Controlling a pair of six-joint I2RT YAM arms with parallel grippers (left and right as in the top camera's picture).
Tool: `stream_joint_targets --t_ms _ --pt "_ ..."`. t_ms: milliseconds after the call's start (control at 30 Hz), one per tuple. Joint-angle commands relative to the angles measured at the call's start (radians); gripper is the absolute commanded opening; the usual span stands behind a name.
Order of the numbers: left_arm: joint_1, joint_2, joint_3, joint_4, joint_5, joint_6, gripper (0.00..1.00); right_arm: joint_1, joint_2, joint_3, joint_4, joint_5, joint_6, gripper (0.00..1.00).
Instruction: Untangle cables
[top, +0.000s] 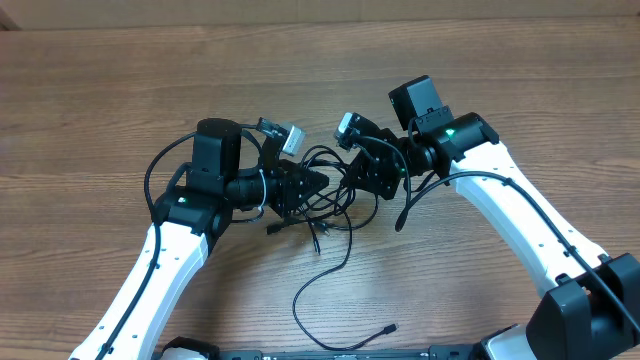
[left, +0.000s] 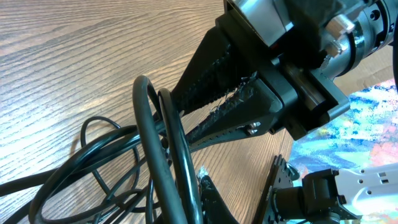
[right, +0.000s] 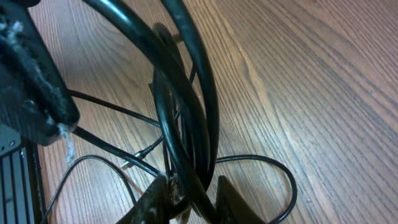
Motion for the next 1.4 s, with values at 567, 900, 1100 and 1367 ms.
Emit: stream_joint_targets --t_ms 567,900,1100,1367 --pt "0.000 -0.007 0.006 -0.009 0.019 0.023 0.04 -0.136 -0.010 -0.002 0.005 -0.023 0.010 0.51" --pt "0.000 -0.007 0.006 0.010 0.023 -0.007 0.04 -0.106 -0.010 -0.002 0.005 -0.054 0.006 0.59" --pt "-0.001 -0.007 0.006 0.038 0.039 -0.046 0.04 -0.105 -0.010 -0.002 0.020 -0.055 0.008 0.61" --pt "-0.002 -0.007 0.006 0.039 0.062 -0.045 0.04 -0.097 -0.010 -0.003 0.054 -0.093 0.032 0.56"
